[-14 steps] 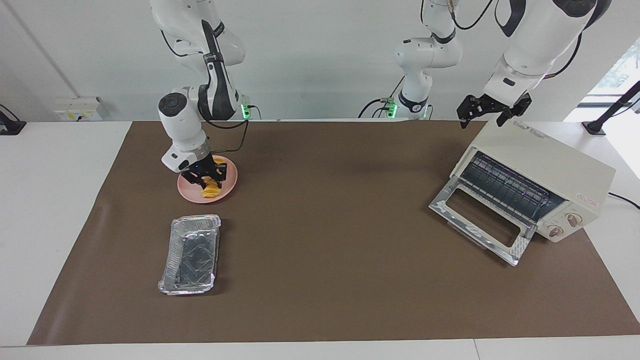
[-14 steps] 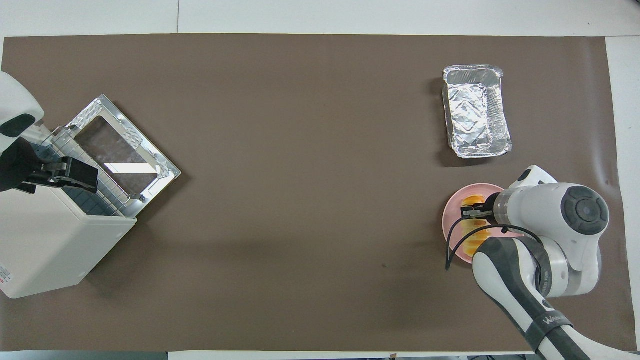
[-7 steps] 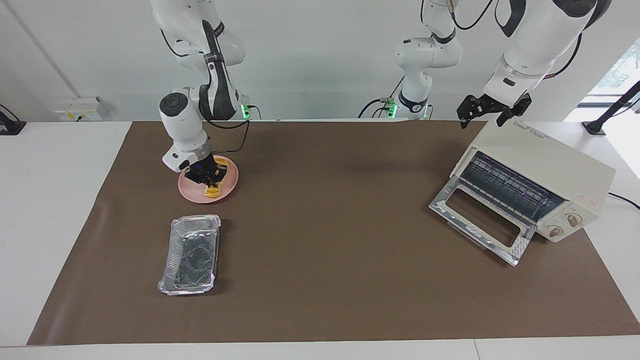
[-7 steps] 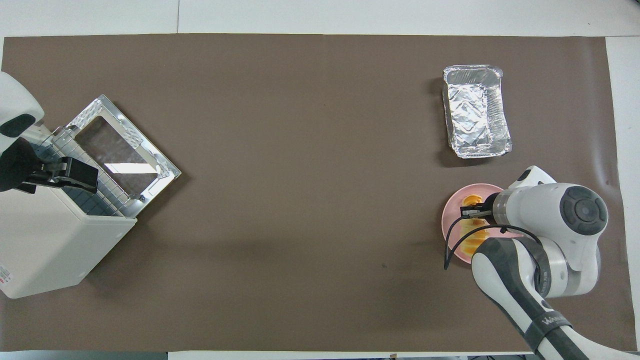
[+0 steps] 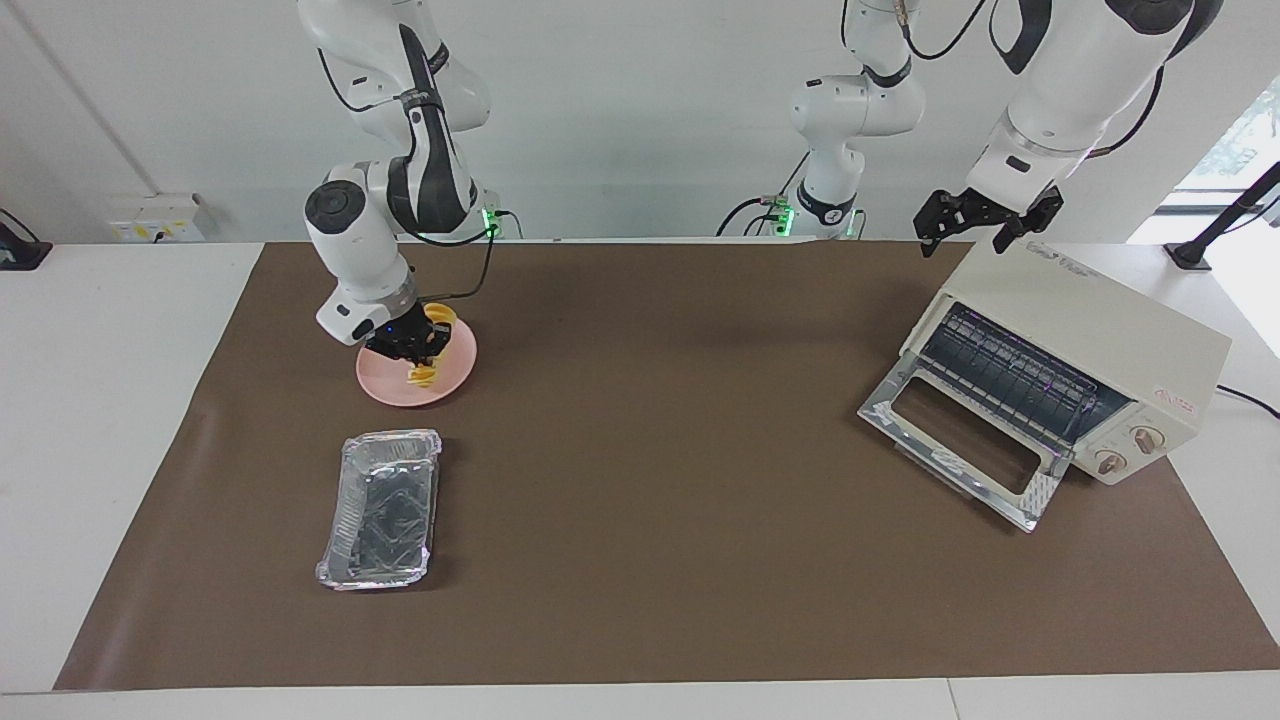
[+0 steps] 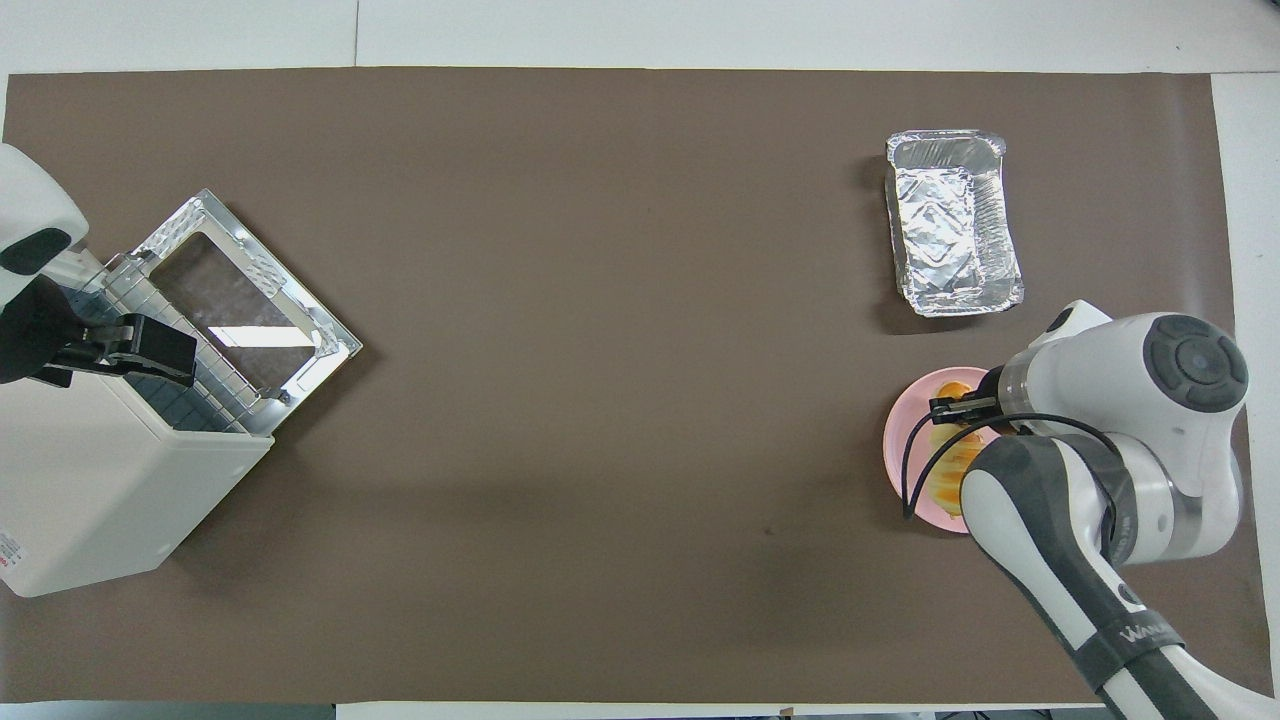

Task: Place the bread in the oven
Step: 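Lift the bread roll with the right gripper over the foil tray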

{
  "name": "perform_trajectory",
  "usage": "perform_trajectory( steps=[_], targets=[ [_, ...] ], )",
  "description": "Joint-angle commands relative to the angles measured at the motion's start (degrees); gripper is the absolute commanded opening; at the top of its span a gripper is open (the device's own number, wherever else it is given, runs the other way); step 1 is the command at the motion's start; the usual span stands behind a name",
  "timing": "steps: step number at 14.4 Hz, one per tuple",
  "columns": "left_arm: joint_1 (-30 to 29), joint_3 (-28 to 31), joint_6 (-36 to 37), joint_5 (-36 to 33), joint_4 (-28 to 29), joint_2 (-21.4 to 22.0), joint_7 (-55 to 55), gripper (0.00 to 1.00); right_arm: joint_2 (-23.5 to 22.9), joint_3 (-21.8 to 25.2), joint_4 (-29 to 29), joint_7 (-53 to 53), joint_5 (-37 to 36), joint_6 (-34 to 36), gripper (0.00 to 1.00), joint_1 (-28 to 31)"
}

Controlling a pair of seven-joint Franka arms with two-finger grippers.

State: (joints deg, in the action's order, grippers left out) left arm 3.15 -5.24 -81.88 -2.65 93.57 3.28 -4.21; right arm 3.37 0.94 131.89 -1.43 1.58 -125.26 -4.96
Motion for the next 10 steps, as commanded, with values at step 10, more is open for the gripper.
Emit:
perform_trajectory(
  steps=[10],
  targets=[
    [-0.9,-0.2,-0.5,1.1,2.1,2.0,0.3,1.0,-18.6,0.3,-38.2,-4.2,-2.1,14.6,0.0,1.7]
  ],
)
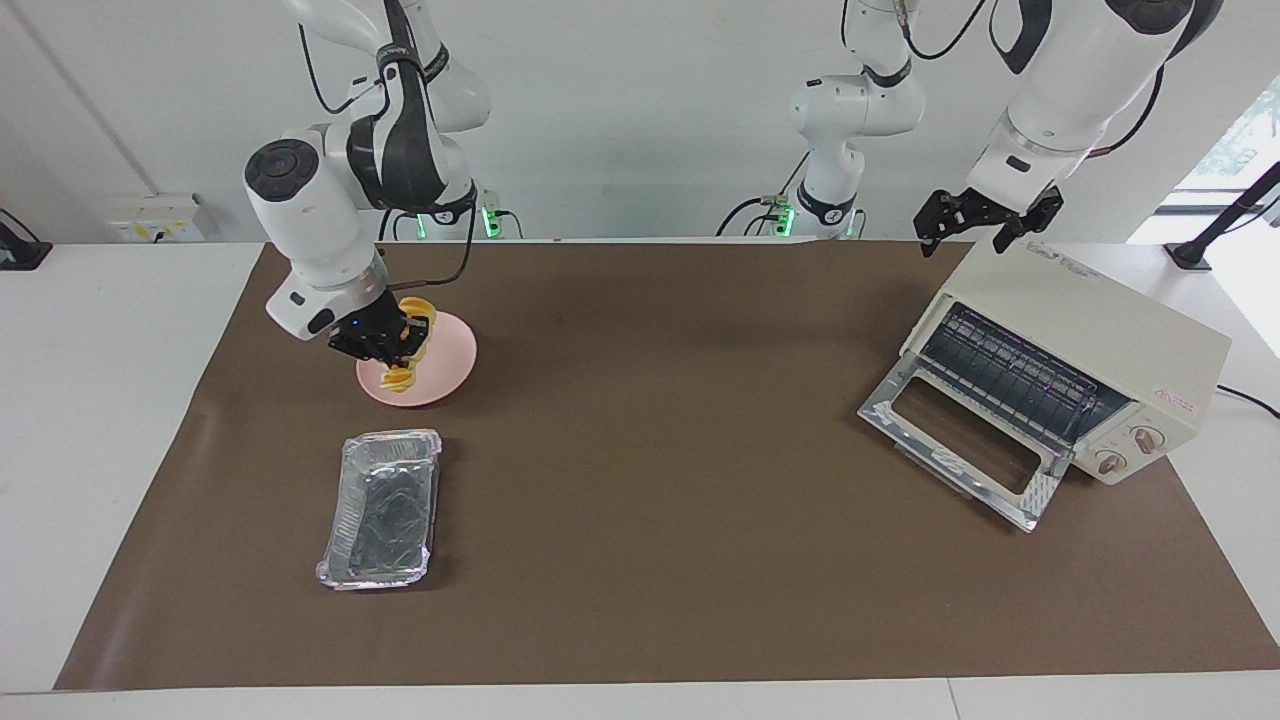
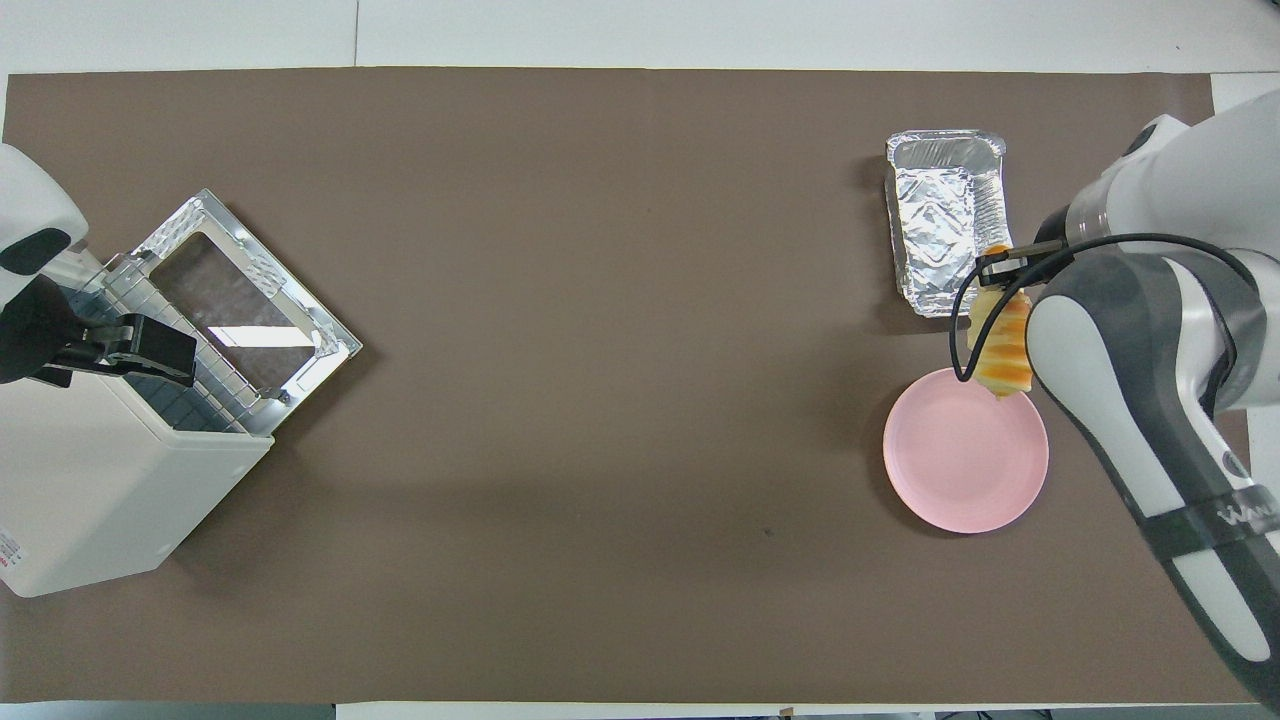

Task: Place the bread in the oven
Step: 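Lift the bread roll with the right gripper over the foil tray, then lower the bread into the foil tray and open the right gripper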

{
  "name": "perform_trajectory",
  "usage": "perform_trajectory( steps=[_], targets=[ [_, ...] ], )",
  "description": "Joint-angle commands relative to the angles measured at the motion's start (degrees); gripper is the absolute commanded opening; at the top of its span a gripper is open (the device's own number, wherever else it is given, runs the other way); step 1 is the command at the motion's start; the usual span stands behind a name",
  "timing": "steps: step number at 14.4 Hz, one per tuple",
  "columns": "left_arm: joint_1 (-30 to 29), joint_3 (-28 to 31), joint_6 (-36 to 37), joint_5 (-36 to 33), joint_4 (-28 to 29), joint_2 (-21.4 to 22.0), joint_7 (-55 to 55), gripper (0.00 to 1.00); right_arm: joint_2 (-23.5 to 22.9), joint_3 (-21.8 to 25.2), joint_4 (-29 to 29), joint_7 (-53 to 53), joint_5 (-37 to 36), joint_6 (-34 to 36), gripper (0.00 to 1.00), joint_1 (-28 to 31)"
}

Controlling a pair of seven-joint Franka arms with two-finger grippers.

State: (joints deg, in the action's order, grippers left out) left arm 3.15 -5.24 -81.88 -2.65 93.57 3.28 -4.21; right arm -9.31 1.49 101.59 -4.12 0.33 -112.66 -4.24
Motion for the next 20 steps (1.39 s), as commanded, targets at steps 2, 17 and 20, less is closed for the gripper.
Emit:
perform_trajectory(
  steps=[2,17,20],
  targets=[
    [-0.9,-0.2,-0.5,1.1,2.2,2.0,0.3,1.0,-11.6,0.0,-14.2,-1.5,-0.6,3.7,0.0,1.2],
    [-0.9,-0.2,-0.5,1.1,2.2,2.0,0.3,1.0,-29.8,0.0,-27.2,-1.2,-0.7,-6.1,0.0,2.2],
    [-0.9,-0.2,-0.5,1.1,2.2,2.0,0.3,1.0,-29.4,0.0,-24.7,-0.8,0.0,-7.7,0.0,2.0]
  ],
)
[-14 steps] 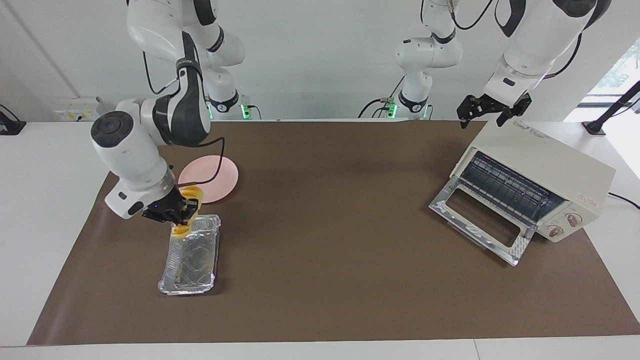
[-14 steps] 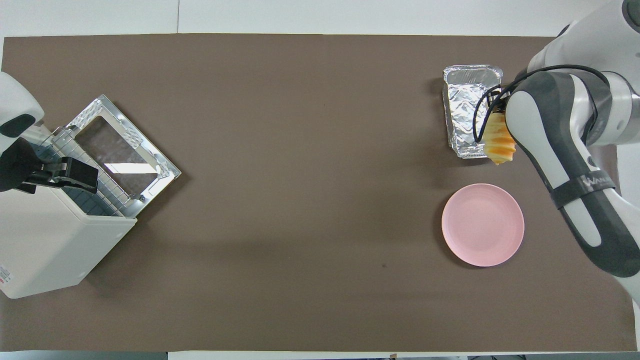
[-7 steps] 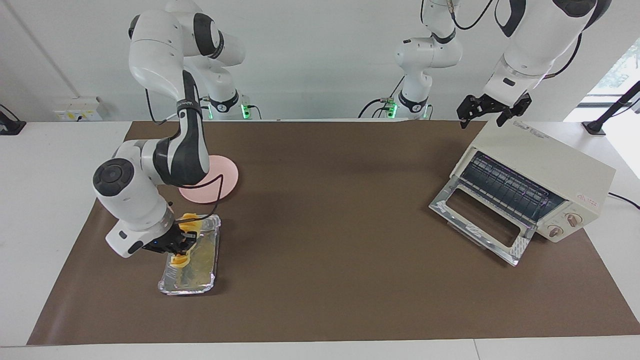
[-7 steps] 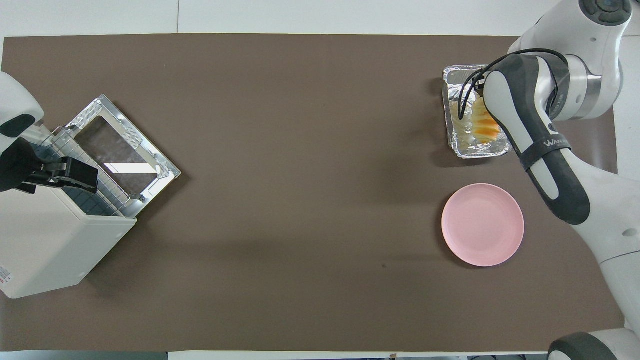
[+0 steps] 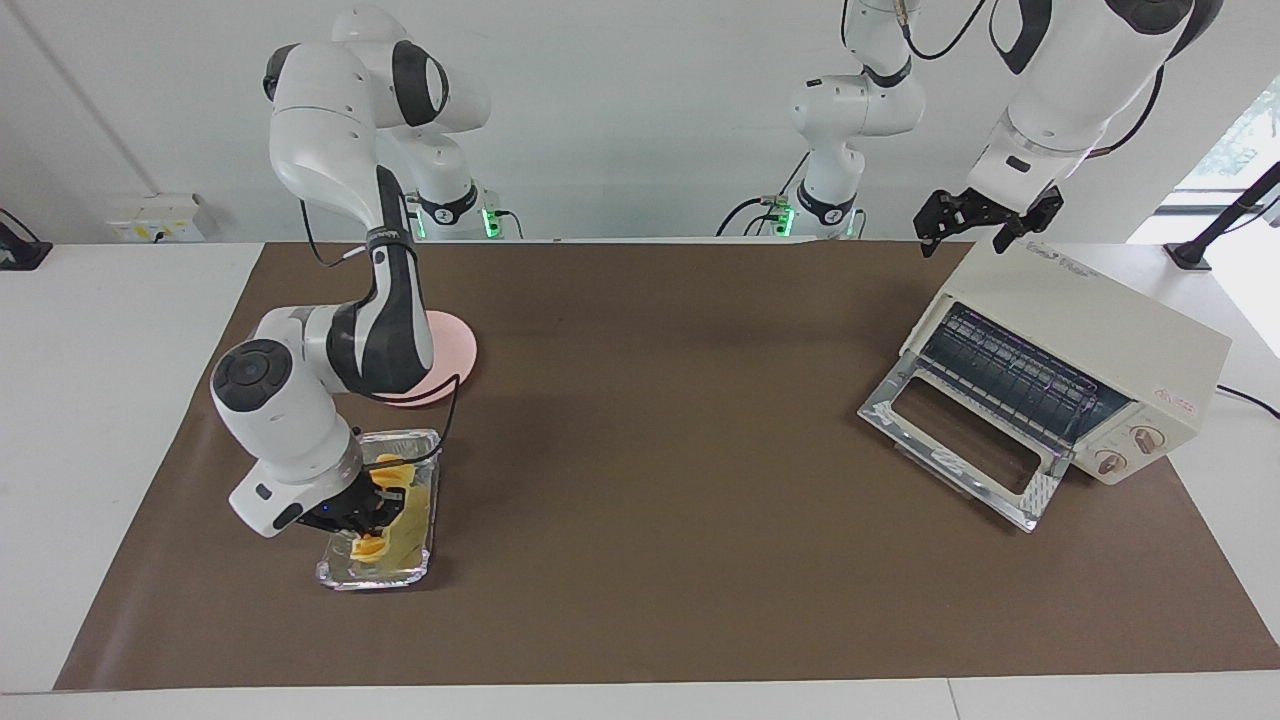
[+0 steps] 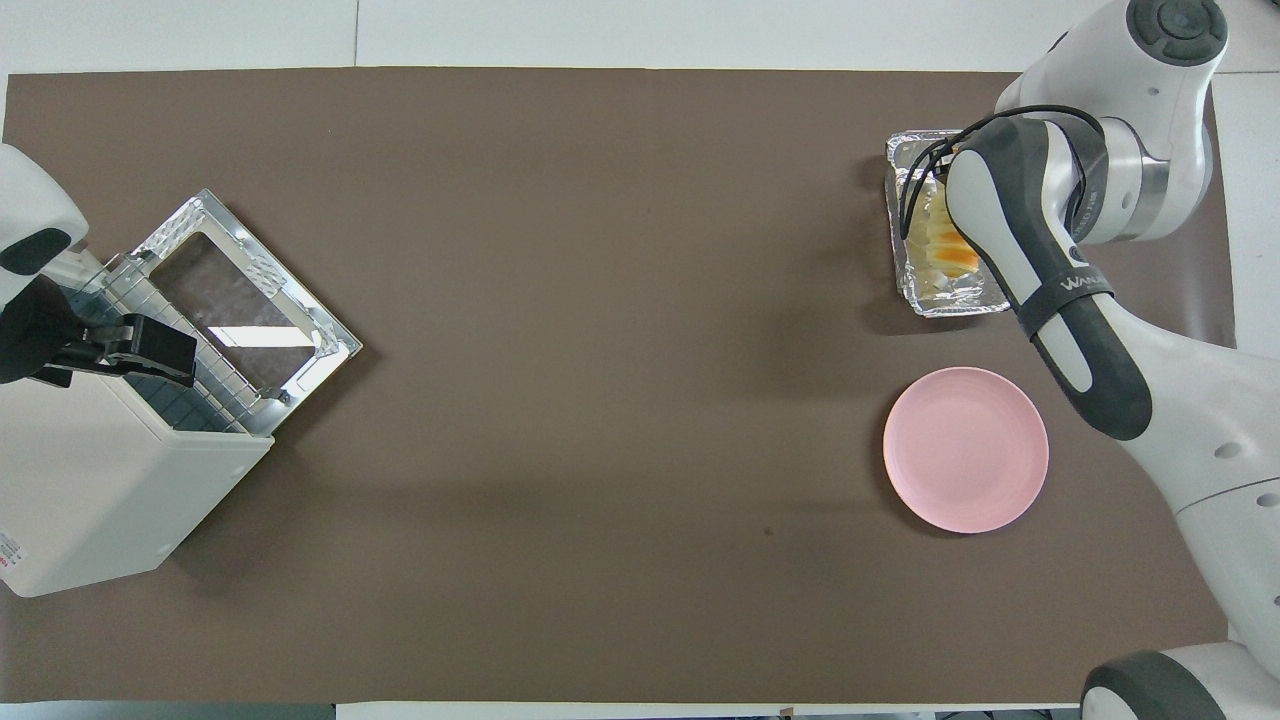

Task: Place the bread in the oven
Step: 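Lower the bread into the foil tray and open the right gripper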

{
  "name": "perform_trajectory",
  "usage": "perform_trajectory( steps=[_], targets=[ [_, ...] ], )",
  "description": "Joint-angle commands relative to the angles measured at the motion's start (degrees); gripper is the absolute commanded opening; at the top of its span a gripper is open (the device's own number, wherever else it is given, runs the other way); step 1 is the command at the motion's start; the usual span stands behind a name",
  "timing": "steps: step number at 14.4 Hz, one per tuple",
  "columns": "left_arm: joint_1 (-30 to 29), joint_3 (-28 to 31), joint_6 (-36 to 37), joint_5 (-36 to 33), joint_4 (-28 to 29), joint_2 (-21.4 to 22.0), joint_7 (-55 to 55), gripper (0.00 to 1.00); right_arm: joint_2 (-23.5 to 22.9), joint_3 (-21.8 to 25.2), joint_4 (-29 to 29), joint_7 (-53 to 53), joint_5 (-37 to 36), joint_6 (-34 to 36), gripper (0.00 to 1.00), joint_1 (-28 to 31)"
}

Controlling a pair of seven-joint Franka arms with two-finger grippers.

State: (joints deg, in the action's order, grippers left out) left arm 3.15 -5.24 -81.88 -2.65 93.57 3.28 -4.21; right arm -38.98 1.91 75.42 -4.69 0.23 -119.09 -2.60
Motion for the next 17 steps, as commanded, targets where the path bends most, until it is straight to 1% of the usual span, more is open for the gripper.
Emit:
perform_trajectory(
  steps=[1,3,4,5,6,8,12,14,17],
  targets=[
    [-0.9,-0.2,-0.5,1.1,2.2,2.0,0.3,1.0,0.4,-0.4,1.5,0.0,0.2,-1.0,0.0,0.4],
    [-0.9,-0.2,-0.5,1.1,2.2,2.0,0.3,1.0,0.5,-0.4,1.9,0.5,0.2,-0.8,0.0,0.5],
    [-0.9,-0.2,-0.5,1.1,2.1,2.0,0.3,1.0,0.6,-0.4,2.2,0.4,0.2,-0.8,0.32,0.8],
    [-0.9,-0.2,-0.5,1.1,2.2,2.0,0.3,1.0,0.7,-0.4,2.2,0.3,0.1,-0.6,0.73,0.9],
    [-0.9,-0.2,-0.5,1.1,2.1,2.0,0.3,1.0,0.7,-0.4,2.2,0.3,0.1,0.0,1.0,1.1],
    [-0.9,-0.2,-0.5,1.1,2.1,2.0,0.3,1.0,1.4,-0.4,2.0,0.3,0.2,1.8,1.0,1.4],
    [-0.9,-0.2,-0.5,1.1,2.1,2.0,0.3,1.0,2.8,-0.4,1.4,0.2,0.0,3.4,1.0,1.5],
    [-0.9,-0.2,-0.5,1.1,2.2,2.0,0.3,1.0,2.9,-0.4,1.4,-0.3,-0.8,3.3,1.0,2.3],
    [-0.9,-0.2,-0.5,1.1,2.2,2.0,0.3,1.0,2.9,-0.4,2.0,-5.2,-0.8,0.8,1.0,4.1]
  ],
)
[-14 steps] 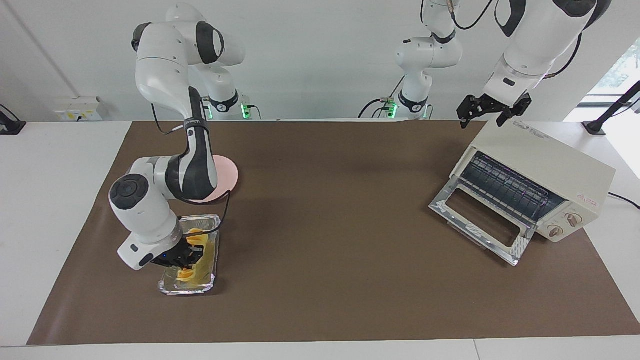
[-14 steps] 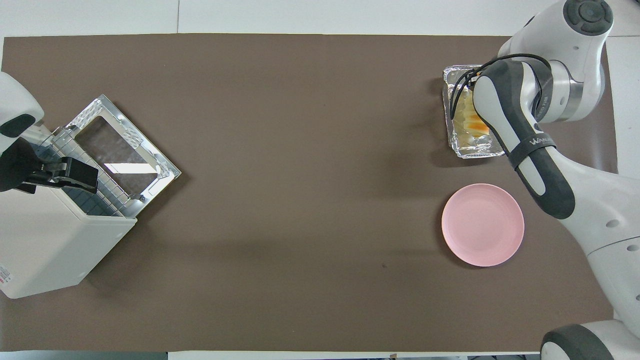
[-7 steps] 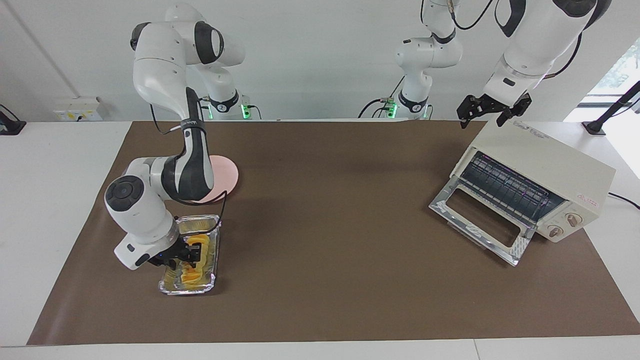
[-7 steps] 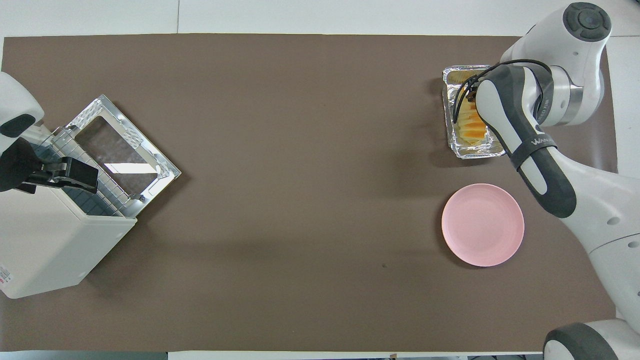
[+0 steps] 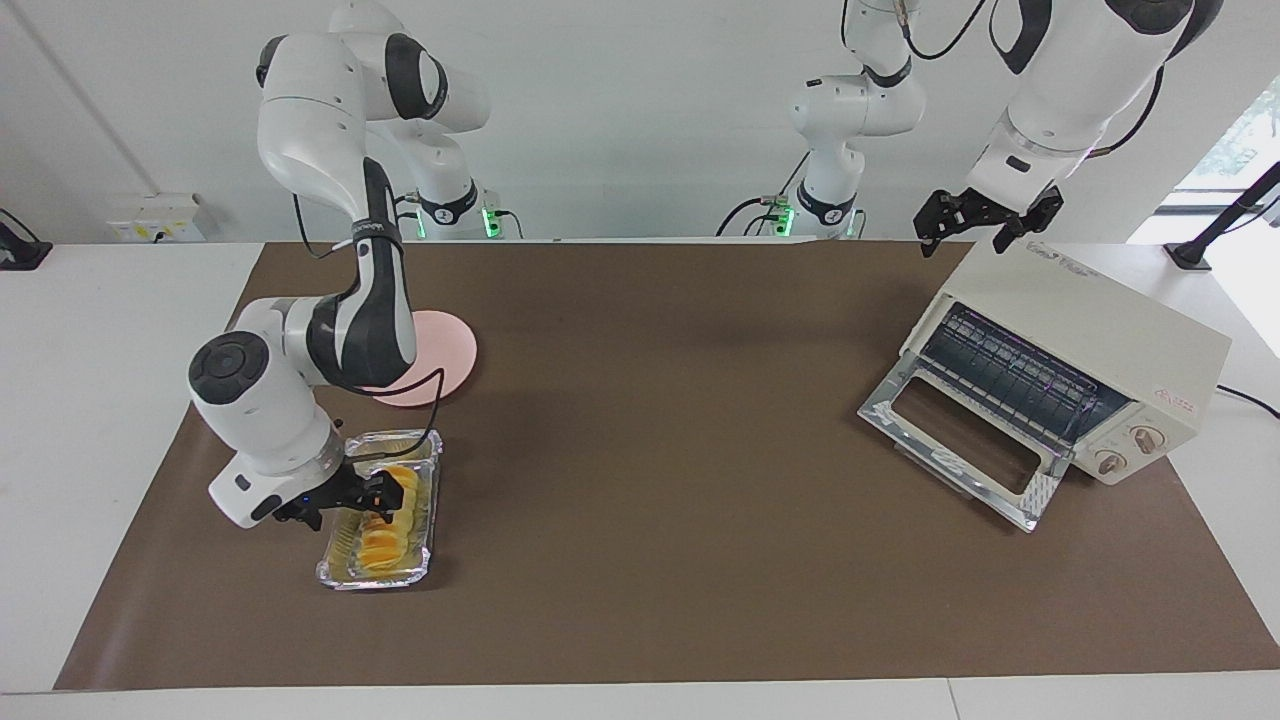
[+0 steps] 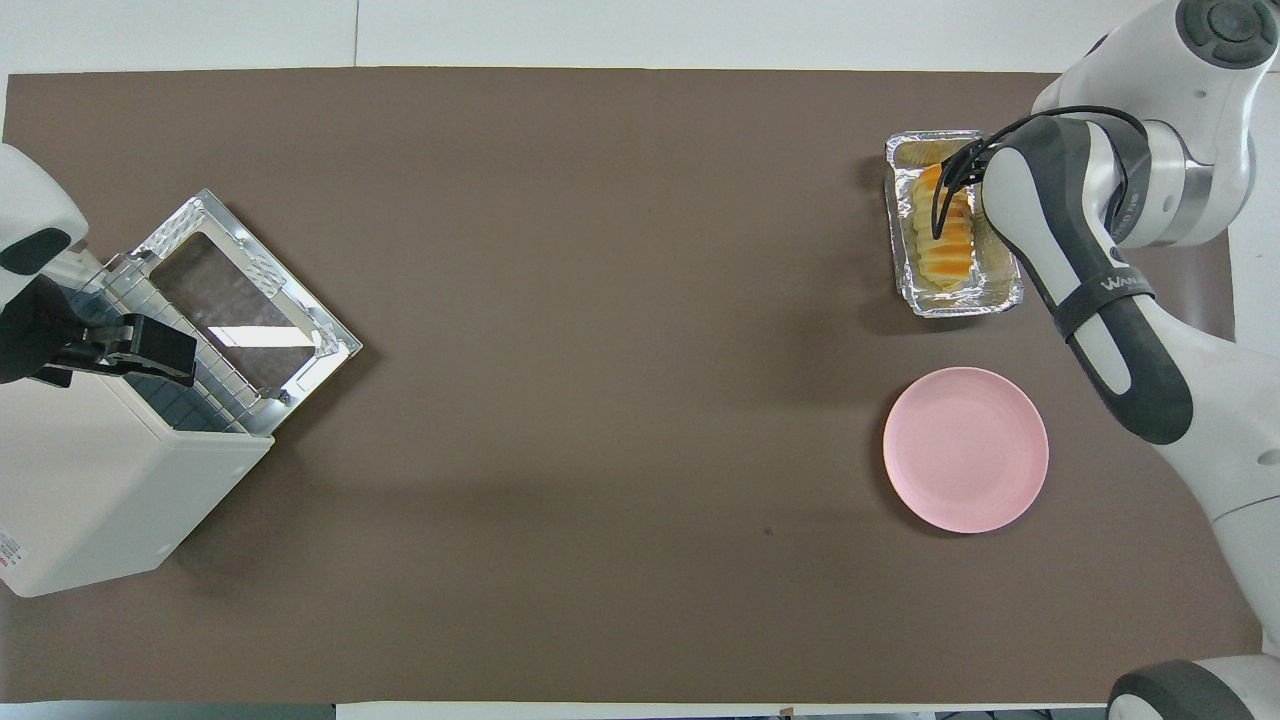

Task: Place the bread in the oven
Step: 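Lower the bread into the foil tray and open the right gripper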

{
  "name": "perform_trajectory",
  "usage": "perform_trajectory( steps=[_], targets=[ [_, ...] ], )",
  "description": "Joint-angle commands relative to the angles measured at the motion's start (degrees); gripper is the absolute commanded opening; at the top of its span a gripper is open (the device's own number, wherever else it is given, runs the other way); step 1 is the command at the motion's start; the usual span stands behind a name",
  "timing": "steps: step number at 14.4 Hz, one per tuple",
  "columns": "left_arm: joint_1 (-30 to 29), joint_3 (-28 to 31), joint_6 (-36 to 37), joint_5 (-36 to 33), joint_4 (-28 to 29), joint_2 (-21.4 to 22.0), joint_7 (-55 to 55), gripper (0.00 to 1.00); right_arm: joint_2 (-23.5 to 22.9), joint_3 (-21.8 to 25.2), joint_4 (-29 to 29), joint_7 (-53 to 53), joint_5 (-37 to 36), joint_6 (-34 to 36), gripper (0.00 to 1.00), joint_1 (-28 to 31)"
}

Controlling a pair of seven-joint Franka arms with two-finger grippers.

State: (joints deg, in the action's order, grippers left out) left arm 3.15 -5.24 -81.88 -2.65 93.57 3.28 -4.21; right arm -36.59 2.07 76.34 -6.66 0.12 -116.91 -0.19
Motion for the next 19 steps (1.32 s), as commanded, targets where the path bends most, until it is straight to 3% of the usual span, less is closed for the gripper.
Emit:
perform_trajectory(
  steps=[1,4,7,8,9,10,11,19],
  targets=[
    [-0.9,-0.2,-0.5,1.1,2.2,2.0,0.3,1.0,0.3,-0.6,2.0,-4.1,-0.6,-2.5,1.0,1.9],
    [-0.9,-0.2,-0.5,1.1,2.2,2.0,0.3,1.0,0.8,-0.5,6.1,-4.2,-0.7,-6.9,1.0,2.0],
    [-0.9,-0.2,-0.5,1.1,2.1,2.0,0.3,1.0,2.2,-0.4,11.5,-4.5,-0.7,-11.6,0.89,2.3],
    [-0.9,-0.2,-0.5,1.1,2.2,2.0,0.3,1.0,2.5,-0.4,12.0,-4.6,-0.7,-11.8,0.78,2.3],
    [-0.9,-0.2,-0.5,1.1,2.1,2.0,0.3,1.0,2.6,-0.4,12.0,-4.6,-0.7,-11.8,0.56,2.3],
    [-0.9,-0.2,-0.5,1.1,2.1,2.0,0.3,1.0,2.6,-0.5,12.0,-4.6,-0.6,-11.4,0.13,2.3],
    [-0.9,-0.2,-0.5,1.1,2.2,2.0,0.3,1.0,2.6,-0.5,12.0,-4.3,-0.5,-11.2,0.0,2.2],
    [-0.9,-0.2,-0.5,1.1,2.1,2.0,0.3,1.0,2.7,-0.6,11.8,-4.0,0.1,-10.8,0.0,2.1]
  ],
)
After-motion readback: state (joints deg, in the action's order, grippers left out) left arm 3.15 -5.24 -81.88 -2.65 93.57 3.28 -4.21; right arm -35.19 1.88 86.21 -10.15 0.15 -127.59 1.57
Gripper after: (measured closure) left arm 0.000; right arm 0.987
